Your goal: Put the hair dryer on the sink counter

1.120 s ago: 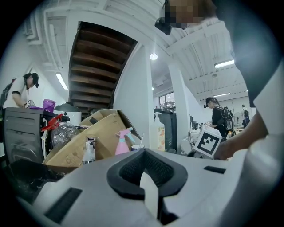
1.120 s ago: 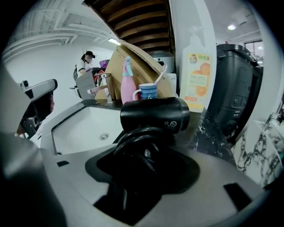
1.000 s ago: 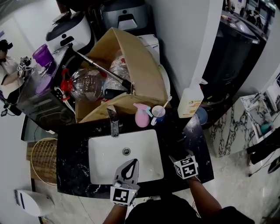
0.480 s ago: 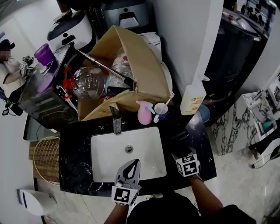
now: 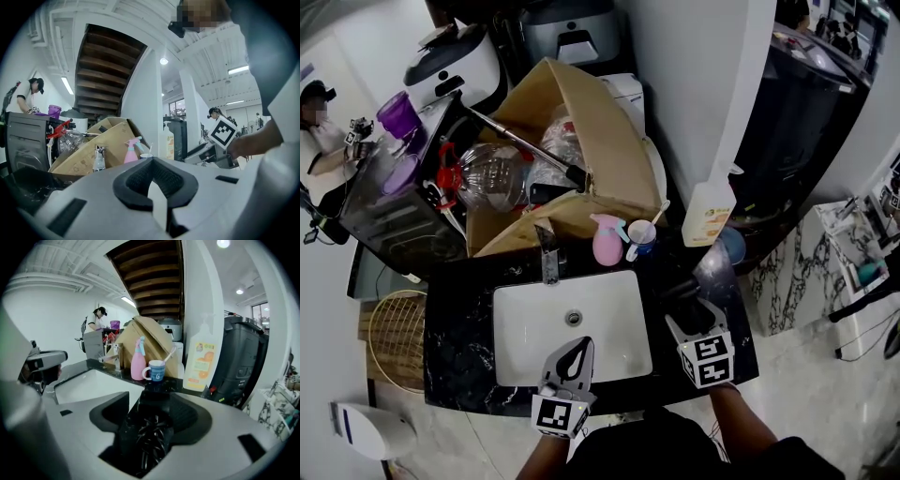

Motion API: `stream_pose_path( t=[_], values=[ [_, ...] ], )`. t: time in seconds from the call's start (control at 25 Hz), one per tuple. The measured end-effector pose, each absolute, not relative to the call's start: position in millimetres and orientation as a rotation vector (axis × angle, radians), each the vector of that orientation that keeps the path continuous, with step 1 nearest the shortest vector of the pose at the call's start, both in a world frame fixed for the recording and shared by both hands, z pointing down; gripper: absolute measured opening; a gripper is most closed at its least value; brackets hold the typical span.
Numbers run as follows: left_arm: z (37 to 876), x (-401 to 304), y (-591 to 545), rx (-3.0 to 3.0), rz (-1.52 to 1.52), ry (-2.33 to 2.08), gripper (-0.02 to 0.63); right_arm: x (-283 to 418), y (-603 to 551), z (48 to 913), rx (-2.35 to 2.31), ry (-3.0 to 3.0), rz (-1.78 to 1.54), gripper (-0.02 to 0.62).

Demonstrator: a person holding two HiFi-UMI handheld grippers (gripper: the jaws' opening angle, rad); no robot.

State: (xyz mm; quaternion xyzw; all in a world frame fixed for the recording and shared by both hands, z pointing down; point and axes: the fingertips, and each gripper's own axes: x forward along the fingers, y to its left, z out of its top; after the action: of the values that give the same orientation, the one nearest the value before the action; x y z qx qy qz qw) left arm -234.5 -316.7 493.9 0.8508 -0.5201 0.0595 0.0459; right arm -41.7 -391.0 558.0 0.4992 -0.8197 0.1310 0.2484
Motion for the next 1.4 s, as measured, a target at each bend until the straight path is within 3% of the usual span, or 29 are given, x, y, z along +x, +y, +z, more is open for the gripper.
stream_pose_path(
  t=[0.32, 0.88, 1.4],
  values=[
    [476, -238, -311, 2.616, 0.141, -1.616, 0.000, -64, -386, 486, 1.426, -2.378, 0.118, 0.240],
    [458, -245, -316, 2.589, 0.088, -1.693, 0.000, -76, -358, 438, 1.546, -2.490, -0.131, 0.001],
    [438, -242, -318, 2.622, 0.025, -1.714, 0.000, -84, -356, 414, 1.531, -2.556, -0.228, -0.002]
  ],
)
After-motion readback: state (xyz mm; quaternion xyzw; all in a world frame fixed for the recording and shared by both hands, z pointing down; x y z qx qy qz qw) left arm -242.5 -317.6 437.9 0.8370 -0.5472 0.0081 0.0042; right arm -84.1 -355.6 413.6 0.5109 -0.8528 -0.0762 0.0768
